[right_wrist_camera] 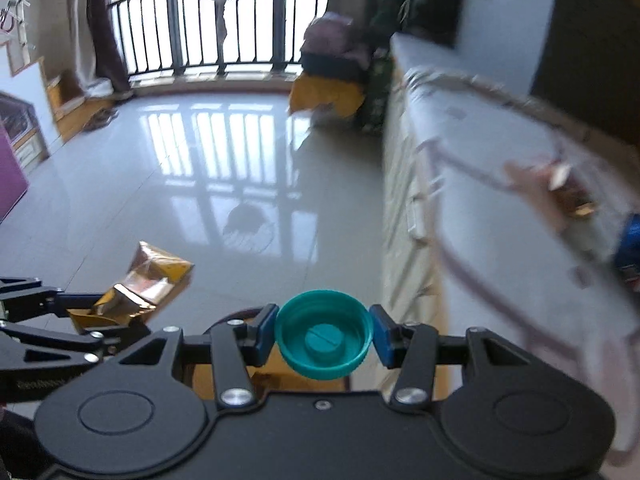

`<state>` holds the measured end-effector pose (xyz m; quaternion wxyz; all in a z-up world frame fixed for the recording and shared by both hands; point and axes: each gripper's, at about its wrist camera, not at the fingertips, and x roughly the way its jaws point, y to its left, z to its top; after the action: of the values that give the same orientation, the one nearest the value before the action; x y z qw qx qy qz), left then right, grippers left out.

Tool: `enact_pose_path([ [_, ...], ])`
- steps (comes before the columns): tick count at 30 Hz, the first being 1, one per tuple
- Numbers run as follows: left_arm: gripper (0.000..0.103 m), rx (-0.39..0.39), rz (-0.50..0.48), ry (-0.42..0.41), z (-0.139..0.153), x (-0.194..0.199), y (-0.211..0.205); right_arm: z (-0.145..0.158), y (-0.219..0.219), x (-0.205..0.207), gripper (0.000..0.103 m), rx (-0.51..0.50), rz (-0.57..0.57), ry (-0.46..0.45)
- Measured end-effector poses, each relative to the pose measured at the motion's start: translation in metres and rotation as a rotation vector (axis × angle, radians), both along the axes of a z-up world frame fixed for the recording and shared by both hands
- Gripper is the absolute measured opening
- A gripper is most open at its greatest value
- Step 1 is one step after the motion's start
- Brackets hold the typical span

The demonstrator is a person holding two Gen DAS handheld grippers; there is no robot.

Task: Collect trash
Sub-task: 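Carry the yellow wrapper and teal cap toward the yellow bin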

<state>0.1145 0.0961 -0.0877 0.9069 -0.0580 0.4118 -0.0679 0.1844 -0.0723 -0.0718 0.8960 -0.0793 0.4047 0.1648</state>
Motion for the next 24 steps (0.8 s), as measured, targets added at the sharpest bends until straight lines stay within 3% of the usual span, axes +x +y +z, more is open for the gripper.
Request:
enact_pose_path([
  [13, 0.054, -0.043, 0.003, 0.165, -0.095, 0.041, 0.009, -0.089, 0.023, 0.039, 0.050, -0.008, 0.109, 0.261],
  [19, 0.054, -0.108, -0.004, 0.230, -0.127, 0.073, 0.008, -0.119, 0.025, 0.037, 0.050, -0.023, 0.152, 0.400],
  [24, 0.054, -0.156, -0.059, 0.316, -0.159, 0.096, -0.006, -0.138, 0.027, 0.038, 0.050, -0.054, 0.184, 0.458],
])
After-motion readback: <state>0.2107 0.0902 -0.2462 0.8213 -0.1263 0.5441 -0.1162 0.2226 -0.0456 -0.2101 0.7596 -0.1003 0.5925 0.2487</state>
